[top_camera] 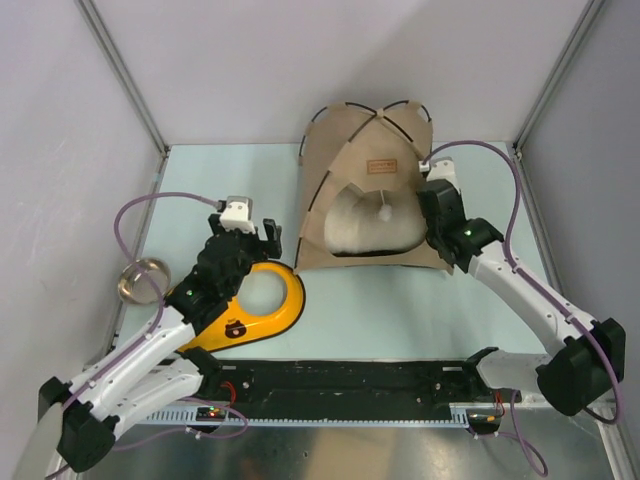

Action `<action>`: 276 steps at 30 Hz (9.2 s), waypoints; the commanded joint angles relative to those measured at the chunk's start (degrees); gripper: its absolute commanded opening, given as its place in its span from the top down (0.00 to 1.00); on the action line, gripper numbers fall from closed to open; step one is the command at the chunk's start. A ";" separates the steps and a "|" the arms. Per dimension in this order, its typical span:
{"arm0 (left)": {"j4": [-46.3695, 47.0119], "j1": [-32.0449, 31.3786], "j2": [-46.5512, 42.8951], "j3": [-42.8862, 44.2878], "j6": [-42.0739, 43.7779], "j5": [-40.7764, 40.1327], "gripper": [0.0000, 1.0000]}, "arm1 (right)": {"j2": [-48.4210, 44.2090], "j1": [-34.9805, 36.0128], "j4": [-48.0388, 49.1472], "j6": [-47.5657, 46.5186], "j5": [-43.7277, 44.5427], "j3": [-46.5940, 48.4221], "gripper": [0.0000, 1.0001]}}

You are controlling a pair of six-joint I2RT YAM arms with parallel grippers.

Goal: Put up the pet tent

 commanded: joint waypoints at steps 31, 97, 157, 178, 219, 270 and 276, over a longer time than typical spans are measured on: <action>-30.01 14.10 5.32 0.51 -23.26 -3.71 0.04 | -33.53 1.78 2.38 12.43 -12.57 4.33 0.10; -26.53 19.11 23.67 2.08 -23.42 6.06 0.08 | -22.98 -5.04 13.78 10.39 -21.27 4.80 0.14; -29.58 40.59 29.89 20.28 -17.76 1.74 0.21 | -22.62 -5.37 13.43 12.87 -33.62 5.90 0.36; -30.52 59.85 46.20 24.63 -21.83 -5.45 0.20 | -20.96 11.48 15.43 10.87 -25.70 8.37 0.37; -35.29 44.30 21.60 15.35 -27.45 2.60 1.00 | -14.29 22.06 13.26 10.03 -23.14 8.72 0.37; -39.05 20.12 5.04 14.37 -57.61 32.71 1.00 | 25.82 44.62 34.99 17.16 -16.56 7.33 0.45; -39.05 20.18 3.46 13.44 -57.65 33.15 1.00 | 27.69 44.47 31.90 19.13 -9.65 9.45 0.51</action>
